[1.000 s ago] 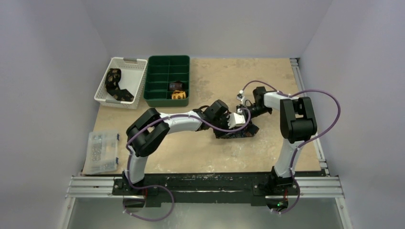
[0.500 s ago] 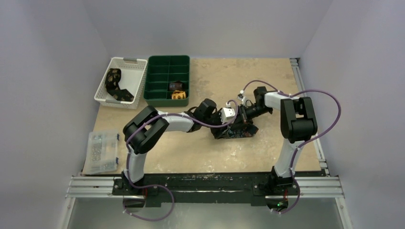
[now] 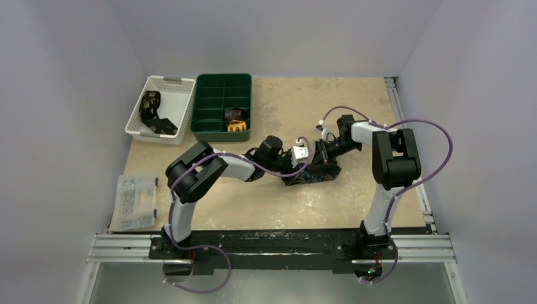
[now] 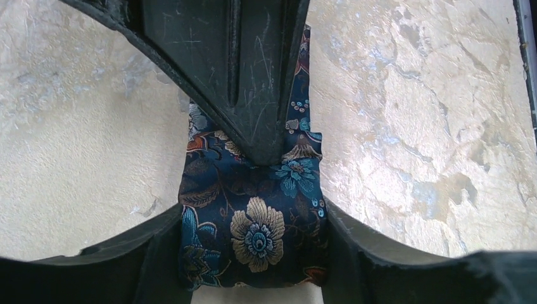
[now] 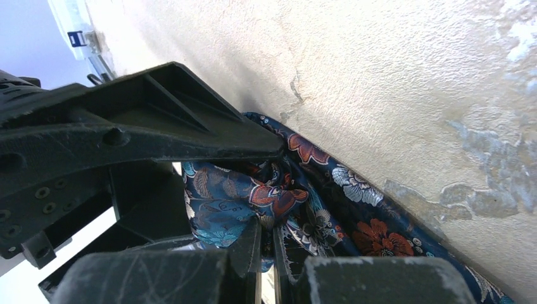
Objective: Roll the ties
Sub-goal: Roll the tie at the center of the board.
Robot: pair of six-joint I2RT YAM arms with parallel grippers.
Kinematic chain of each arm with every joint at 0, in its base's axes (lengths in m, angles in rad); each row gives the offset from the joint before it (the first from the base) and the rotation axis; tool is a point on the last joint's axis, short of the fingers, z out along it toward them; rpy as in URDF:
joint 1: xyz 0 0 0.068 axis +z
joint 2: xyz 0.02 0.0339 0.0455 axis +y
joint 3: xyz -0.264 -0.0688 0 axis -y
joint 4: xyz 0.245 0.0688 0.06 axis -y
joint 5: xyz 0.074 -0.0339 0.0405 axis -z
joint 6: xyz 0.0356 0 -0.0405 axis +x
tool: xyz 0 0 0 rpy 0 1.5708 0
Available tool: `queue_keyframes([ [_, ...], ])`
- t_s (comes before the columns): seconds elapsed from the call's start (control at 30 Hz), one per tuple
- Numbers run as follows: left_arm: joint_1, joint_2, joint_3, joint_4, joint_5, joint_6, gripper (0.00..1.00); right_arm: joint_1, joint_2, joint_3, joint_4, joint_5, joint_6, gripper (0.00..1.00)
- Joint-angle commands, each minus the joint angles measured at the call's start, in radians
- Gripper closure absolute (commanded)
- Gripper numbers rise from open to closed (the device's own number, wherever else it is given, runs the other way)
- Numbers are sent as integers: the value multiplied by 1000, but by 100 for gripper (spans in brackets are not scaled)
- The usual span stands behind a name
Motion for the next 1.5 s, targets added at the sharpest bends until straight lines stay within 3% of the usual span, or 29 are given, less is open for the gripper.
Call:
queue_keyframes([
  [0.0,-1,22,46,0,-1,44,48,4,42,0,57,203,-36,100],
  [0.1,-11,13,73,-106,-81,76,65,4,58,21,21,178,-38,99],
  [0.17,-13,-5,96,-202,-131,80,73,-4,46,33,-20,123,-57,86],
  [0.23,-13,-29,102,-310,-150,94,74,-30,7,25,-39,49,-66,73],
  [0.33,-15,-89,48,-382,-153,144,75,-86,-27,15,-56,-56,-67,65],
  [0.53,-15,-107,39,-447,-167,178,75,-92,16,-43,36,-8,24,66],
  [0.7,-30,-113,151,-578,-244,166,73,-81,65,-32,34,119,18,68],
  [0.93,-69,-81,283,-790,-343,174,70,-82,38,-90,48,153,14,69],
  [1.23,-94,-14,234,-830,-303,315,66,-84,83,-29,46,176,3,68],
  [1.47,-80,-86,207,-755,-224,283,64,-84,103,6,49,189,7,67],
])
